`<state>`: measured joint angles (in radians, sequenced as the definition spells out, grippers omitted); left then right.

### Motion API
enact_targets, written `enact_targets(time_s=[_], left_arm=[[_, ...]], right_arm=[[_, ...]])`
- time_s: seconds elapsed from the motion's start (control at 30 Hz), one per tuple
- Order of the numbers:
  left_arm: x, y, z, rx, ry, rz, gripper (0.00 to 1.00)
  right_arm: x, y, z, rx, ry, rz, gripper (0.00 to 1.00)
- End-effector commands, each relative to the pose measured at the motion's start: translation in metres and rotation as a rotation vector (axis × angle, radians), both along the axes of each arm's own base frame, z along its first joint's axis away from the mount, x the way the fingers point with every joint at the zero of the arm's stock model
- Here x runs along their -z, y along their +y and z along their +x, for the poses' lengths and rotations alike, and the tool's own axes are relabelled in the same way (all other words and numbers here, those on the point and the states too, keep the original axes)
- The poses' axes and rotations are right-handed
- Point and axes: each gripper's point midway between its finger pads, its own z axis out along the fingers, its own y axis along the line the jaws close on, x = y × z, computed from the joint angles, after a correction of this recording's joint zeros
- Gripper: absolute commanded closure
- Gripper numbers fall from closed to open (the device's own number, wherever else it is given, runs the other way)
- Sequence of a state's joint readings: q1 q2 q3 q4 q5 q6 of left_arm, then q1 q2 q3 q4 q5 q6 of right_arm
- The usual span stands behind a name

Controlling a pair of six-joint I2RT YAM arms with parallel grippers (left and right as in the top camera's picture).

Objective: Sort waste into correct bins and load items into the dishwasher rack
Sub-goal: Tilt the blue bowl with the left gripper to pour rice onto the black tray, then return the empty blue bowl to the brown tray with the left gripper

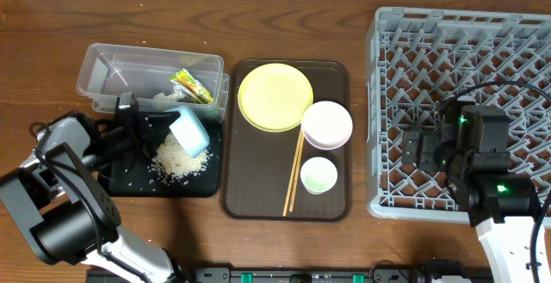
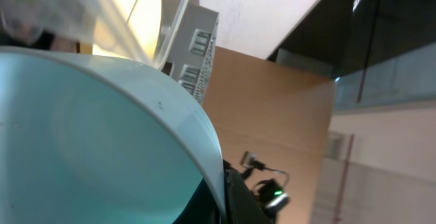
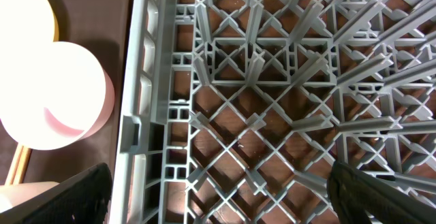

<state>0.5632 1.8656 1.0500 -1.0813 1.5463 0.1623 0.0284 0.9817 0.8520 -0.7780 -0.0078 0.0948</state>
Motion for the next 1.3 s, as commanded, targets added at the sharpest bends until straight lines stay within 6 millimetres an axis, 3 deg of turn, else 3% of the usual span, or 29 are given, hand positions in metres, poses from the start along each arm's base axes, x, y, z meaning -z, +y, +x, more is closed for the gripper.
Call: enact_targets(time_s=[0.0,0.17,0.37,0.47,0.6,0.77,1.07,1.27], left_arm=[[-0.002,0.002,0.001,-0.021,0.072,-0.07,0.94],[0.001,0.003,0.002,-0.017,0.048,-0.045,0.94],[-0.012,-0.002,-0.001,-0.005,-0.061,0.008,0.94],[-0.022,-0.013,-0.007,0.035,-0.14,0.08,0.94],[-0.019,-0.04,-0.024,0.184,-0.161,0.277,0.94],[-0.002,-0.079,-0.045,0.42,-0.202,0.571,0.94],[0.041,-0.143,-0.056,0.713,-0.252,0.96,0.94],[0.068,-0.151,-0.055,0.74,-0.21,1.318,0.94]], right_arm=[[-0.008,0.003,0.003,-0.007,-0.02,0.007,0.01],[-0.008,0.003,0.002,-0.007,-0.017,0.007,0.01],[-0.008,0.003,0.002,-0.007,-0.017,0.007,0.01],[-0.008,0.003,0.002,-0.007,-0.018,0.007,0.01],[-0.008,0.003,0.002,-0.007,-0.018,0.007,0.01],[-0.008,0.003,0.003,-0.007,-0.021,0.008,0.01],[-0.008,0.003,0.003,-0.007,-0.021,0.007,0.01],[-0.009,0.003,0.003,-0.007,-0.021,0.007,0.01]])
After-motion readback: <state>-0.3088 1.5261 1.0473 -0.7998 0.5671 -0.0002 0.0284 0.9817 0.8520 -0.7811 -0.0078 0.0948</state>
